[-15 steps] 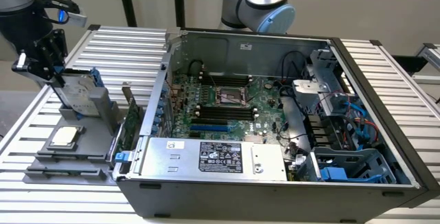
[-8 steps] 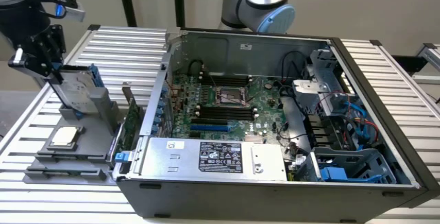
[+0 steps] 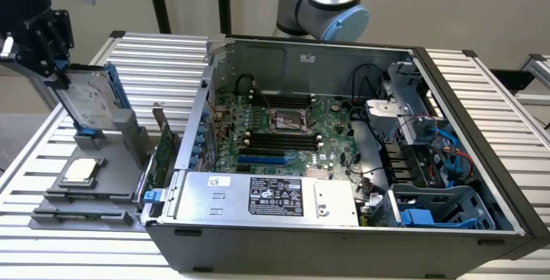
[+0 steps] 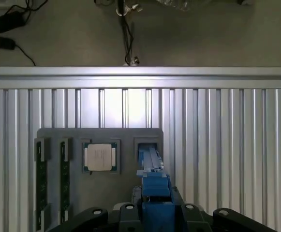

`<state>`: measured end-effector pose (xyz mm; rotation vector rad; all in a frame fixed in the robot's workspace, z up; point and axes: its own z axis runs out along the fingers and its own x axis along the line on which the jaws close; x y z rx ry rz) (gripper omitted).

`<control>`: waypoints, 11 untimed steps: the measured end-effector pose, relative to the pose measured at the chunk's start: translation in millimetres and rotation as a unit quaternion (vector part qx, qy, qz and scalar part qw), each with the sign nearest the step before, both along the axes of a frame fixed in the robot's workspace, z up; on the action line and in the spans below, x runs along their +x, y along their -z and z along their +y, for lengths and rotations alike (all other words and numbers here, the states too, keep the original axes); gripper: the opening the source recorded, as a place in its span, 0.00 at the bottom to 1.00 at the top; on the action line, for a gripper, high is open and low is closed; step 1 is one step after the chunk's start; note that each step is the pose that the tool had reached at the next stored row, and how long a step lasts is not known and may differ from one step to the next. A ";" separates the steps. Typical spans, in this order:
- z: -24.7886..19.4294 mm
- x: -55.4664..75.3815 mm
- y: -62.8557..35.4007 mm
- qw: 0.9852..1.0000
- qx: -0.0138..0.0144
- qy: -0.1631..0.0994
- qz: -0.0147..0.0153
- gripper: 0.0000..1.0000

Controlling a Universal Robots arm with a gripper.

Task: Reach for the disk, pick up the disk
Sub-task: 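Pick up the disk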

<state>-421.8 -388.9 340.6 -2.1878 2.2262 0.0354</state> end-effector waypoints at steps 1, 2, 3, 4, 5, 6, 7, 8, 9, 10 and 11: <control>0.0 0.3 -4.7 1.000 0.000 0.000 0.000 0.33; 0.0 0.6 -9.2 1.000 0.000 0.000 0.000 0.33; 0.0 0.9 -13.8 1.000 0.000 0.000 0.000 0.33; 0.0 1.3 -18.5 1.000 0.000 0.000 0.000 0.33; 0.0 1.7 -22.8 1.000 0.000 0.000 0.000 0.33; 0.0 2.2 -27.5 1.000 0.000 0.000 0.000 0.33; 0.0 2.8 -32.0 1.000 0.000 0.000 0.000 0.33; 0.0 3.5 -36.6 1.000 0.000 0.000 0.000 0.33; 0.0 4.3 -41.1 1.000 0.000 -0.001 0.000 0.33; 0.0 5.1 -45.6 1.000 0.000 -0.001 0.000 0.33; 0.0 5.9 -50.2 1.000 0.000 -0.001 0.000 0.33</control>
